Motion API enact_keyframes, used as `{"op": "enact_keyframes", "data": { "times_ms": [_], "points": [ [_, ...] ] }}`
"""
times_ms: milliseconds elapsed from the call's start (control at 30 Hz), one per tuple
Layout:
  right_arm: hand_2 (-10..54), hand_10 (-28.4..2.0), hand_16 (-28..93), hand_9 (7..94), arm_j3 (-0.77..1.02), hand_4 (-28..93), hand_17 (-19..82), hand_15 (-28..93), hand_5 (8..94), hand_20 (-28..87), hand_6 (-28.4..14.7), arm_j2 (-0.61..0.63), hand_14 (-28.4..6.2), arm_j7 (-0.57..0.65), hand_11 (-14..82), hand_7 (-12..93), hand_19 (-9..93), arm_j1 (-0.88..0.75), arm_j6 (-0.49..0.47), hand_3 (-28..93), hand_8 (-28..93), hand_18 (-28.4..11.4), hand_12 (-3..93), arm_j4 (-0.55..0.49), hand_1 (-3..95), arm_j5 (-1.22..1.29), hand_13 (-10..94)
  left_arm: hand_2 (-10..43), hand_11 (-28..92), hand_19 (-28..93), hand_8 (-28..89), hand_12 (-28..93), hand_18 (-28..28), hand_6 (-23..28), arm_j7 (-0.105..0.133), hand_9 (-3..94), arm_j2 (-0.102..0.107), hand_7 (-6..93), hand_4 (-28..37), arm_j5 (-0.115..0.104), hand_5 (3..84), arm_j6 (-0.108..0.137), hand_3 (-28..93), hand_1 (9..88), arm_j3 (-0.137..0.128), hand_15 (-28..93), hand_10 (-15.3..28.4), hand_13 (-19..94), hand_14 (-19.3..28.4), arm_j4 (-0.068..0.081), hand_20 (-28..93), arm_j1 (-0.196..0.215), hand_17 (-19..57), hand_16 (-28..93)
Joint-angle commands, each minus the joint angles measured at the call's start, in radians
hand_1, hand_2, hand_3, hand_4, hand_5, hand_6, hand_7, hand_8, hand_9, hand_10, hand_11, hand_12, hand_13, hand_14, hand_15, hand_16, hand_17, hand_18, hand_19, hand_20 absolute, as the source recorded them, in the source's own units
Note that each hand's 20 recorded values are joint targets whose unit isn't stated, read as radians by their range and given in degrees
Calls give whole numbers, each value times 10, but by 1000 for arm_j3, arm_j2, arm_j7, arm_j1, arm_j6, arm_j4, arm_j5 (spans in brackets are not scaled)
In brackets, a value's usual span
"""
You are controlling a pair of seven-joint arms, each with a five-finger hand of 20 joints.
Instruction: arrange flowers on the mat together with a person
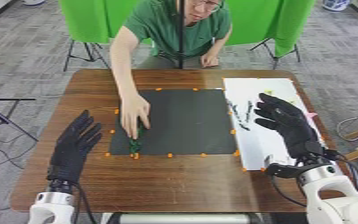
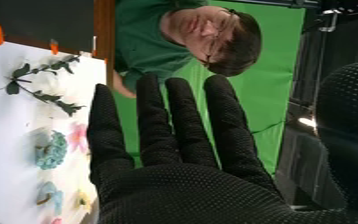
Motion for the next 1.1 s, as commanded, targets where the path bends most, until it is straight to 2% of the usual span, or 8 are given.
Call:
{"op": "enact_keyframes", "data": {
  "times_ms": [33,200,300,500,700,967,1000,1100],
  "points": [
    [-35,-145,279,336,14,-259,44,183,361,215,-49,-11,-119,-4,121,165,404,-15,-4,833,-104,-216,204,-9,187,-9,277,-55,193,407,-83,135,202,45,0,202,-13,127,-282,-1,294,0,674,292,3,238,94,190,125,0,92,15,-100,37],
    [-35,-145,275,336,22,-259,46,190,360,217,-49,-10,-120,-4,120,165,410,-18,-8,833,-104,-217,204,-9,187,-5,281,-55,190,406,-83,135,201,45,2,201,-13,128,-282,-3,294,0,675,291,6,237,94,190,124,2,92,15,-100,37],
    [-34,-145,271,335,30,-259,47,193,360,217,-49,-11,-120,1,120,165,410,-33,2,831,-104,-216,204,-12,187,-2,281,-56,191,405,-83,136,201,45,-15,203,-27,128,-282,0,294,-10,676,290,11,236,94,190,124,9,91,13,-99,36],
    [-34,-145,266,337,15,-259,49,201,360,218,-49,-17,-121,-7,121,166,412,-20,-11,832,-104,-216,205,-5,187,-5,282,-57,190,406,-84,136,202,44,6,201,-17,128,-283,1,294,-12,677,289,11,236,93,190,125,14,92,-9,-100,38],
    [-34,-145,262,335,11,-259,50,204,357,219,-48,-15,-121,-15,118,167,412,-12,-5,832,-104,-216,205,-2,187,-8,281,-58,189,406,-83,136,202,44,6,202,-13,126,-283,-4,293,-3,678,287,0,234,94,191,125,5,93,16,-100,38],
    [-36,-145,259,340,22,-258,50,208,356,219,-49,10,-120,-10,123,168,412,-1,12,832,-105,-216,205,-6,188,-14,285,-59,189,405,-82,137,202,44,11,203,-9,126,-283,4,294,-7,678,287,1,236,94,191,126,3,94,6,-100,39],
    [-37,-144,259,340,26,-259,50,209,355,219,-50,21,-120,10,124,167,414,4,30,831,-105,-216,205,-10,191,-44,286,-59,189,405,-82,137,202,44,12,203,-11,126,-283,3,294,-4,678,287,1,236,95,191,126,2,94,9,-100,38],
    [-79,-143,202,373,18,-276,87,347,358,254,-66,91,-119,117,196,193,504,8,262,820,-117,-218,200,-31,224,-386,336,-60,189,405,-82,137,202,44,9,203,-18,125,-283,3,294,-5,678,286,1,235,95,191,126,2,94,16,-100,38]
  ]
}}
